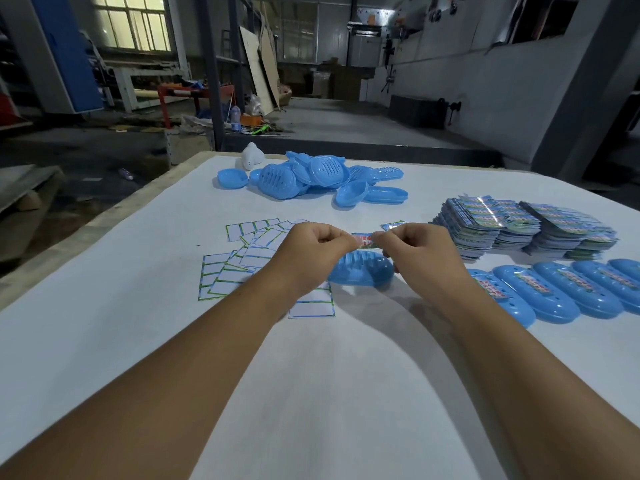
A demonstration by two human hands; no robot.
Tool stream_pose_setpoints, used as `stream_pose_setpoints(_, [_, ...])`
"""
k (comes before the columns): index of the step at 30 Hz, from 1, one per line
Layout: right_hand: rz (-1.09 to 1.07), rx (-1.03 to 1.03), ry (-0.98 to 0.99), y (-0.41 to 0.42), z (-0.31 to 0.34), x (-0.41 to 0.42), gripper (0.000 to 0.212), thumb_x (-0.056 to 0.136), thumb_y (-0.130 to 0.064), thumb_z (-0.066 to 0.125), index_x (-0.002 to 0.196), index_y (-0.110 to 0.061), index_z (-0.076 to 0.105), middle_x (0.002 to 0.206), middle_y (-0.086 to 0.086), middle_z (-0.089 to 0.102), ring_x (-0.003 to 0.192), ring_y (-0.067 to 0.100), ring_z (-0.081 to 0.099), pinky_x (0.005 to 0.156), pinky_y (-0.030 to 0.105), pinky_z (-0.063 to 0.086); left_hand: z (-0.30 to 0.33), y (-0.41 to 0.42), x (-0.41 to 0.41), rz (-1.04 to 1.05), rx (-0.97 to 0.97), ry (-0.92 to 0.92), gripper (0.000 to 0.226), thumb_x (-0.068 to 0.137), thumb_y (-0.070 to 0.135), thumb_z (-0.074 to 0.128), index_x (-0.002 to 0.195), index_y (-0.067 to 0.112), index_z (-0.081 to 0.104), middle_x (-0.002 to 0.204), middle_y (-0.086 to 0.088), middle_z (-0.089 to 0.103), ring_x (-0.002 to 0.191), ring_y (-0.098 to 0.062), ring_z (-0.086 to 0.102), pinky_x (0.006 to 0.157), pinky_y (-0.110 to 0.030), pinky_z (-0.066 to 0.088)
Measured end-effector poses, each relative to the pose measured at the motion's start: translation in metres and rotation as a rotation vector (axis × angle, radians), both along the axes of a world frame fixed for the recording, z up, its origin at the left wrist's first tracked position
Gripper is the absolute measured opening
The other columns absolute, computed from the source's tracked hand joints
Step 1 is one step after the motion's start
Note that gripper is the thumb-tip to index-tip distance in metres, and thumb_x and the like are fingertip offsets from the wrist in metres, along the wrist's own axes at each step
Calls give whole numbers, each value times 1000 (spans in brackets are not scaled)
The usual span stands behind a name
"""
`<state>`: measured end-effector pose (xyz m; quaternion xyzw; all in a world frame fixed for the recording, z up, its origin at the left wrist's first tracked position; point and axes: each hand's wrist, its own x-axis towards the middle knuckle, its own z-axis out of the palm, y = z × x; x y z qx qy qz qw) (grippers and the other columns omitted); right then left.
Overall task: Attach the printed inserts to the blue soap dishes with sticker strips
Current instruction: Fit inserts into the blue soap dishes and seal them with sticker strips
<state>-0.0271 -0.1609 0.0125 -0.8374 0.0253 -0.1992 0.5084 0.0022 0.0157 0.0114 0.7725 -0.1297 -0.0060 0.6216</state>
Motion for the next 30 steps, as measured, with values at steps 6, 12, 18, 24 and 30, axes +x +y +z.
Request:
stream_pose_setpoints(6, [-14,-29,7,-2,-3,2,34,84,-32,76,61,-10,65,48,-9,47,46,8,37,46,16,33,-6,-1,5,47,69,-73,22,85,38,77,78,17,74,58,14,65,52,3,55,52,-13,42])
stream_pose_setpoints(12, [-47,-90,62,-2,-8,6,27,80,-29,77,65,-7,72,47,-9,51,40,4,36,46,18,33,-14,1,12,172,320,-158,27,83,40,75,68,19,72,45,15,55,44,-1,48,53,-22,40])
stream_pose_setpoints(18, [-80,-146,101,-1,-10,10,25,80,-28,76,61,-12,71,44,-12,54,40,3,42,51,25,38,-13,0,14,170,398,-125,28,83,42,73,70,17,73,40,12,53,34,-4,44,46,-21,36])
stream_pose_setpoints(24, [-92,-159,120,0,-12,12,30,79,-31,79,55,-18,67,43,-14,55,38,2,45,51,25,40,-9,-2,15,186,453,-100,24,82,42,72,71,20,71,35,17,50,27,-1,43,34,-14,26])
stream_pose_setpoints(30, [-124,-293,102,0,-16,13,28,78,-35,77,62,-13,70,55,-7,65,44,4,50,53,26,42,-14,-6,16,256,521,-212,21,74,45,73,68,26,66,59,12,62,63,-7,60,52,-24,36])
